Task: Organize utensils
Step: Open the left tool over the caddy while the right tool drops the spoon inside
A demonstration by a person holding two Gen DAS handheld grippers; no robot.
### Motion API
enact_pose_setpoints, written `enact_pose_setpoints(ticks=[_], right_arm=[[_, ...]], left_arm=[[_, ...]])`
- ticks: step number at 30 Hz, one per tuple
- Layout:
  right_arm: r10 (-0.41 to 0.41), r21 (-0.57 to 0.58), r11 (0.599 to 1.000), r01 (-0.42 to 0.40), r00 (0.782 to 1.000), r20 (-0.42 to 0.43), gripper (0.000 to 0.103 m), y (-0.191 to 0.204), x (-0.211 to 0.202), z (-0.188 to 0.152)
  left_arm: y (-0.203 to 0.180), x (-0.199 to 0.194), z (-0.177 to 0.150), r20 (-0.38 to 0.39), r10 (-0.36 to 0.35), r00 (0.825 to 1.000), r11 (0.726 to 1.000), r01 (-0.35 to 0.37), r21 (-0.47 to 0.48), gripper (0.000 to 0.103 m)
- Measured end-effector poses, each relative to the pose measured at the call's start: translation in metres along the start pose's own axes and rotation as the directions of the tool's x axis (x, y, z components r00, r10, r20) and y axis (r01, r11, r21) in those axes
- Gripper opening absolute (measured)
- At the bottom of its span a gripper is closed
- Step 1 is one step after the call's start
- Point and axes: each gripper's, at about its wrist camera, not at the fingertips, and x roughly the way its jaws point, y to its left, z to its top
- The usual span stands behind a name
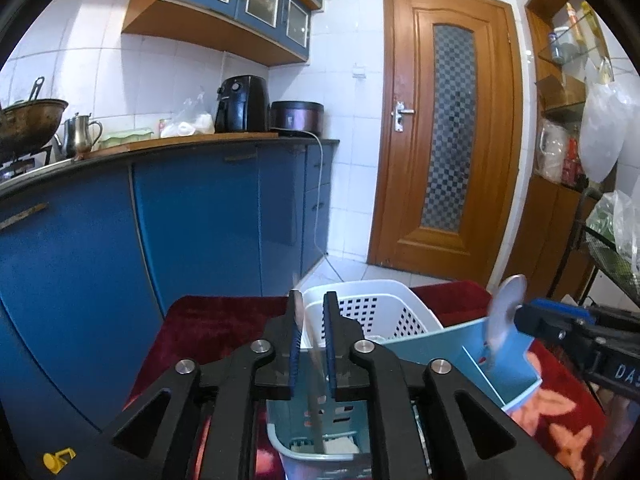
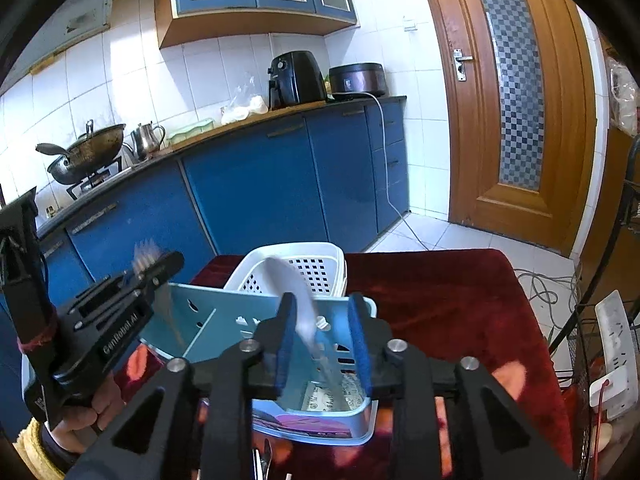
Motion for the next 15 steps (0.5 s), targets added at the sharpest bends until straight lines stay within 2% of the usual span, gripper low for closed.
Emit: enact_pose_setpoints(ticks=[4, 6, 11, 15], right_arm=[[0.001, 0.005, 1.0, -0.001, 1.0, 0.014, 0.034, 0.002, -0.009, 0.0], [0.003, 0.007, 1.0, -0.003, 1.0, 0.019, 0.035, 0.003, -0.014, -0.001], [0.003, 0.024, 1.0, -0.004, 1.0, 0.028, 0.039, 0.004, -0.028, -0.005], [0.009, 0.039, 0.999, -0.01, 1.0, 0.029, 0.039, 0.004, -0.039, -0.01]], left_arm=[[-0.001, -0.004, 0.0, -0.02, -0.014, 1.0, 1.0, 0.014, -0.004, 0.016], [-0.001, -0.007, 0.0, -0.029, -0.025, 0.999, 1.0, 0.025, -0.01, 0.026], [-0.001, -0.019, 0.003, -0.035, -0.039, 0.999, 0.999, 0.039, -0.009, 0.04], [-0.002, -0.032, 0.005, -0.041, -0.049, 0.998, 0.999, 0.049, -0.007, 0.042]])
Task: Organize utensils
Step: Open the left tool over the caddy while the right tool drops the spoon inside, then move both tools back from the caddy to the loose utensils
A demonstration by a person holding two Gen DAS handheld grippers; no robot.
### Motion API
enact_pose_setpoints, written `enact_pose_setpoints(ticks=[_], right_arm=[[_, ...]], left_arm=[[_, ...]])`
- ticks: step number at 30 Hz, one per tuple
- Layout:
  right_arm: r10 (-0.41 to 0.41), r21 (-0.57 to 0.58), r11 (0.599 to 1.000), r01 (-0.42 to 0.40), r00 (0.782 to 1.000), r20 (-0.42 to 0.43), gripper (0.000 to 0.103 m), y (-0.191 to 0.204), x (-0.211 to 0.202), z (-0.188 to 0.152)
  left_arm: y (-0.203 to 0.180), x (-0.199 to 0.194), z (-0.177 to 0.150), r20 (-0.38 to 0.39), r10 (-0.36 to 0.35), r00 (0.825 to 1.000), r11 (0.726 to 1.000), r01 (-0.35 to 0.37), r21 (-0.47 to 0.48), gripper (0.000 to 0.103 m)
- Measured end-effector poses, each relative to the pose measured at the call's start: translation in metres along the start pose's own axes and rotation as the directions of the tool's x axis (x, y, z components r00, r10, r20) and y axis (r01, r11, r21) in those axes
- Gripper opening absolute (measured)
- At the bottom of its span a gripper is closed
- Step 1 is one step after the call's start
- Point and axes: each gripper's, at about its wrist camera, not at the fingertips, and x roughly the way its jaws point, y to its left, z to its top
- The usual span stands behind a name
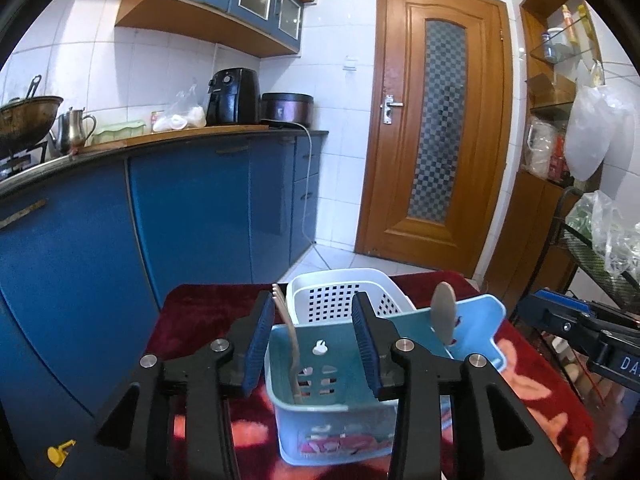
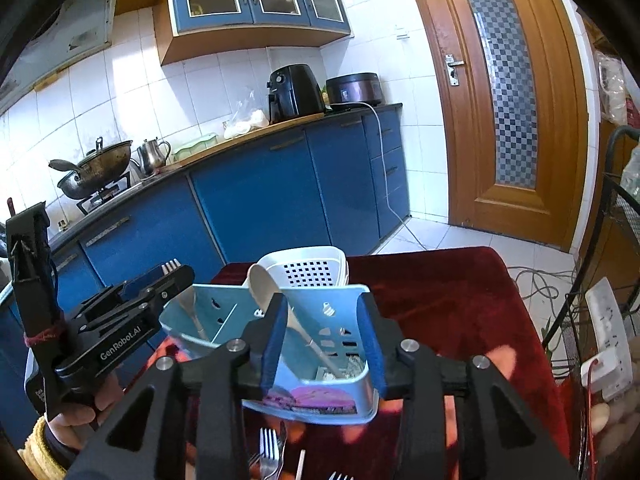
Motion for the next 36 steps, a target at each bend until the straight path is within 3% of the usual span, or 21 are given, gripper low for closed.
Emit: enact_pose_setpoints(ticks=[15, 27, 36], right_arm=[[0.018, 0.044, 0.999, -0.016, 0.999, -0.041, 0.04, 0.008, -0.036, -0.027], [0.02, 0.094, 0.996, -0.007, 0.991, -0.133, 0.04, 0.008, -0.058, -0.066], [0.008, 0.119, 0.993, 0.015, 0.982, -0.19, 0.041, 0.004, -0.073, -0.098]], left_arm=[[0.0, -0.056, -0.019, -0.029, 0.0, 1.0, 1.0, 0.001, 0.022, 0.047], [-0.002, -0.093, -0.048, -0.109, -0.001, 0.994, 1.0, 0.002, 0.01, 0.047], [-0.001, -0.105, -0.081, -0.209, -0.012, 0.978, 1.0, 0.01, -0.013, 0.047]])
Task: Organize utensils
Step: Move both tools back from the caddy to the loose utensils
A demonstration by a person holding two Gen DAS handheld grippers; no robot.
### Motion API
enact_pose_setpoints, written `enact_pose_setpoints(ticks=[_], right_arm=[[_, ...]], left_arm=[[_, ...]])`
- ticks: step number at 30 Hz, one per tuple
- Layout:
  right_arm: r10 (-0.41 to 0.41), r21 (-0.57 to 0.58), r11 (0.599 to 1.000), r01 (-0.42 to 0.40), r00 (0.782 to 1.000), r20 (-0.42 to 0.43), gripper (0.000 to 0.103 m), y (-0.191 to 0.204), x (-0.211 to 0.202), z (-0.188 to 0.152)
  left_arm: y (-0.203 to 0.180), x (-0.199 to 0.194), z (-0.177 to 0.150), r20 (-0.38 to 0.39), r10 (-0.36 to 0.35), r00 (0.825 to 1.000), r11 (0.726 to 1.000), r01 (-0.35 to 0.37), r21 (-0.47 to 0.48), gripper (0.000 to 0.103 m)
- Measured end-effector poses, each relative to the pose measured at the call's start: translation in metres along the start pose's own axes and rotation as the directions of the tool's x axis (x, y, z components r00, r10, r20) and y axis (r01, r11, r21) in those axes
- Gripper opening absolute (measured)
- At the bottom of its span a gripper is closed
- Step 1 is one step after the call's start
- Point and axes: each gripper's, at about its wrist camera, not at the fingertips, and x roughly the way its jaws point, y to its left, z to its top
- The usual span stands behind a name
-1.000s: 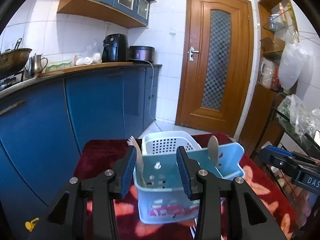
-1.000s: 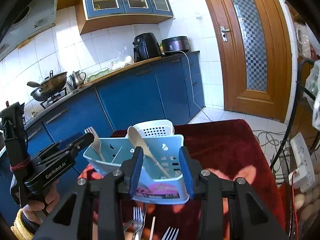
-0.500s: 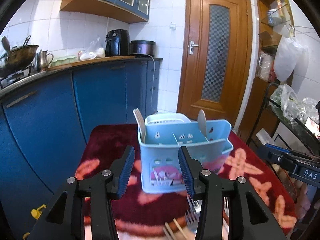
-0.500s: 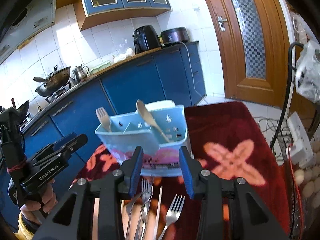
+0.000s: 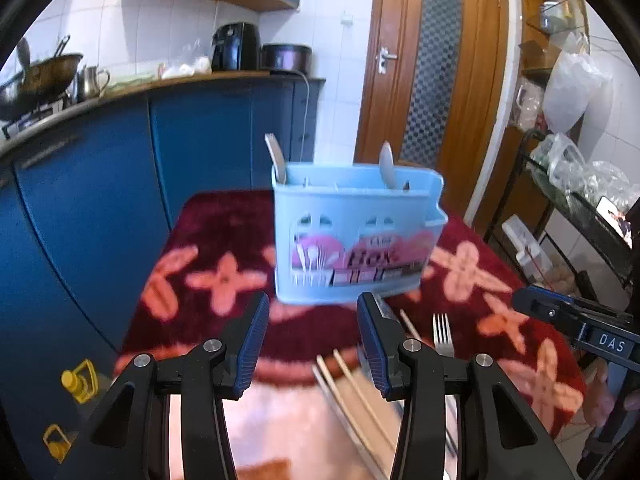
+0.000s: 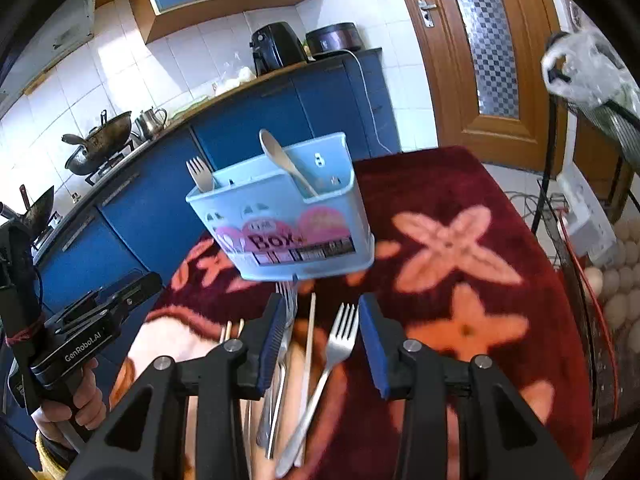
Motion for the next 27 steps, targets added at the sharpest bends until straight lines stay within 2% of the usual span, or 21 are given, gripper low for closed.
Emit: enact_pose_setpoints(ticks=[11, 20, 27], right_arm=[[0.0, 0.056, 0.998, 0.004, 0.998, -0.062, 0.041, -0.014, 0.001, -0.032], [0.003, 0.091, 0.996, 0.007, 0.995, -0.1, 0.041, -0.023, 0.007, -0.045], [0.003, 0.112, 0.994, 0.01, 0.994, -0.111, 0.042, -0.029, 0.009, -0.051]], left_arm=[[0.001, 0.012, -0.037, -0.126, -0.014, 0.992, 0.999, 0.008, -0.043, 0.047], [-0.004, 0.028, -0.059, -0.228, -0.041, 0.973, 0.997, 0.027, -0.066, 0.047], [-0.007, 0.037, -0.069, -0.281, -0.028, 0.959, 0.998, 0.009, -0.066, 0.047]])
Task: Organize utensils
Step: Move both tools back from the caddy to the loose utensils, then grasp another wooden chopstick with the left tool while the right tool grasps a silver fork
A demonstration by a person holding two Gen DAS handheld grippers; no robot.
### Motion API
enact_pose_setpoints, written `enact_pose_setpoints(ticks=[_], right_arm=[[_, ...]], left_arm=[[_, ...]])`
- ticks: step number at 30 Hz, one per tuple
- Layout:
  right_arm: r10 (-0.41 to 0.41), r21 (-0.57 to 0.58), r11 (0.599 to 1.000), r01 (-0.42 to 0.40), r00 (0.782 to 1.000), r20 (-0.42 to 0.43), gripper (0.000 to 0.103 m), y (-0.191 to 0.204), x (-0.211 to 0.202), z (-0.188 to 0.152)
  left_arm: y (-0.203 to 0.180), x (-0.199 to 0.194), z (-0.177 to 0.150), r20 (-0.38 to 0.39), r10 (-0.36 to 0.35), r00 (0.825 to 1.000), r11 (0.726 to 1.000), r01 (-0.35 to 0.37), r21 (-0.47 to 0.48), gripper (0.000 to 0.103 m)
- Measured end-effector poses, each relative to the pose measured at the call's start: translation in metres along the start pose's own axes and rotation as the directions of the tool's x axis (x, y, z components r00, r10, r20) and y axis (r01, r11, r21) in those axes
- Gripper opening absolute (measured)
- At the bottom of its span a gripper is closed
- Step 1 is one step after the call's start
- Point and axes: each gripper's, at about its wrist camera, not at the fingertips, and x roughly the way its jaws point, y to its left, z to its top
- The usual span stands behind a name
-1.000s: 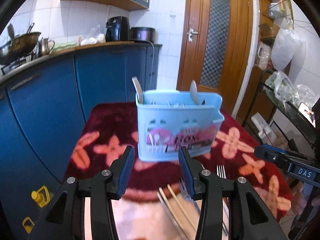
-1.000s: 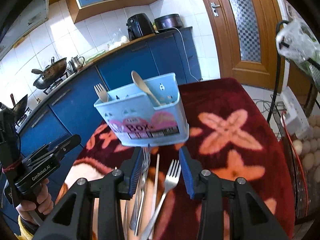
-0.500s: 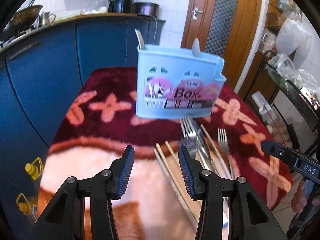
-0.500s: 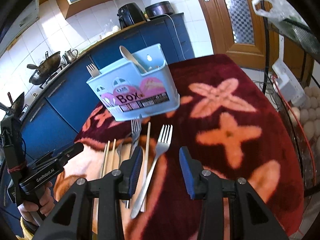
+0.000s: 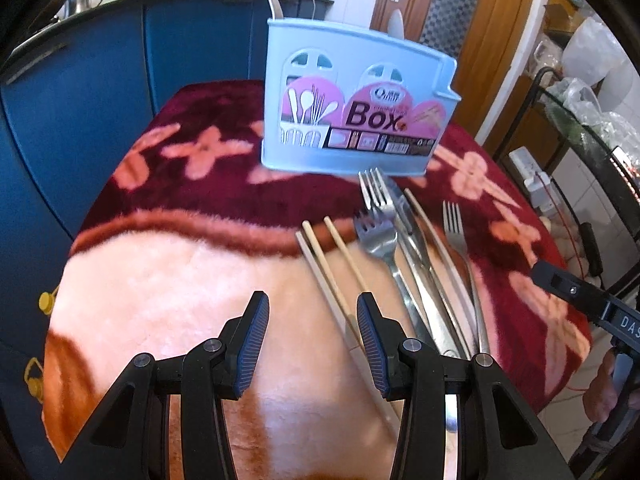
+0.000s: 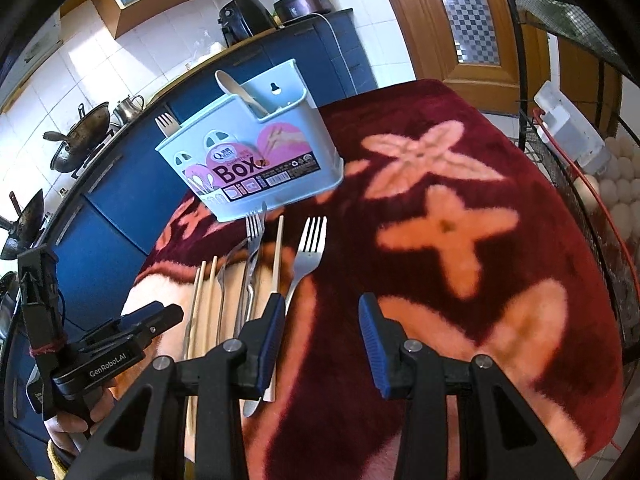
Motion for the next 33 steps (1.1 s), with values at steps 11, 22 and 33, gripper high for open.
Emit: enact_pose_setpoints(ticks=[11, 22, 33], right_arm=[[0.004, 0.018, 1.0, -0.004, 1.0, -0.018, 0.042, -0.007, 0.004, -0.004], [0.007, 0.024, 1.0, -0.006, 1.0, -0.024, 0.042, -0.01, 0.005, -0.005], [0.021, 0.029, 0.999, -0.02, 0.999, -0.026, 0.042, -0.012, 0.006, -0.006]], left_arm=[[0.0, 0.008, -0.005, -0.057, 0.016, 0.998, 1.0, -0.016, 0.009, 0.047], [-0.001, 0.008, -0.01, -0.093, 0.035, 0.995, 0.998, -0.031, 0.051, 0.051], [-0.003, 0.021, 0.004, -0.201, -0.046, 0.979, 0.997, 0.059, 0.056, 0.026]])
